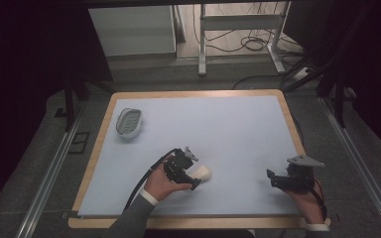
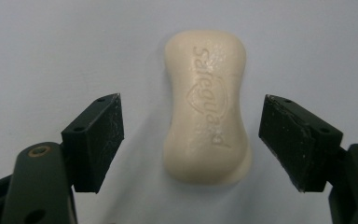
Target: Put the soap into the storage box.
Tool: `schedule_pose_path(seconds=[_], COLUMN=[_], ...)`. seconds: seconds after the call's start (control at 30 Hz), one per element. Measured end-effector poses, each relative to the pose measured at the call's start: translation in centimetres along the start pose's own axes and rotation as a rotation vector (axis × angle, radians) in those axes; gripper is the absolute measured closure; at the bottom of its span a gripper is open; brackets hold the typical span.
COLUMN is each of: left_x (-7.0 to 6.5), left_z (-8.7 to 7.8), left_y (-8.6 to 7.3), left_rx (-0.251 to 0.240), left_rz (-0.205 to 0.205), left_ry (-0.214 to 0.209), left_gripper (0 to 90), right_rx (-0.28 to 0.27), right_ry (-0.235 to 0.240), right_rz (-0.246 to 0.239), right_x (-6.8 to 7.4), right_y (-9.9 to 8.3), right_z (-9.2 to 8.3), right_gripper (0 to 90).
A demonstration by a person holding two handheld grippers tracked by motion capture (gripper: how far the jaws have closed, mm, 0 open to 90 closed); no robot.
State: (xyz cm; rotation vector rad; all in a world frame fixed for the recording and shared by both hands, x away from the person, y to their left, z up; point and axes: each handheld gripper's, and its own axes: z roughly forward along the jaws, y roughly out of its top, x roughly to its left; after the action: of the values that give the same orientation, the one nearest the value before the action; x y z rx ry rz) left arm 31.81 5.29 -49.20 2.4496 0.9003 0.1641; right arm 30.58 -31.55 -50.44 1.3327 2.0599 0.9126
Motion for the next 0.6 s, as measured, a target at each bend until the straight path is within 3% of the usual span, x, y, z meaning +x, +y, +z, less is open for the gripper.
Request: schedule_pose_path(seconds=[0.27,0.6], left_x=[0.2,0.1], left_z=[1.1,2.1], left_y=[0.7,1.0], left_rx=[0.045,0.094], left_rz=[0.001,0.012], left_ry=[-0.03,-0.032], left_gripper=[24.5,30.7], right_rx=[0.003,0.003], right_ry=[-0.002,-0.004], right_rz=[0.002,0.002], right_x=[0.0,-0.1], right_y=[0.0,-0.1], right_z=[0.0,0.0], right_gripper=[8.3,8.3])
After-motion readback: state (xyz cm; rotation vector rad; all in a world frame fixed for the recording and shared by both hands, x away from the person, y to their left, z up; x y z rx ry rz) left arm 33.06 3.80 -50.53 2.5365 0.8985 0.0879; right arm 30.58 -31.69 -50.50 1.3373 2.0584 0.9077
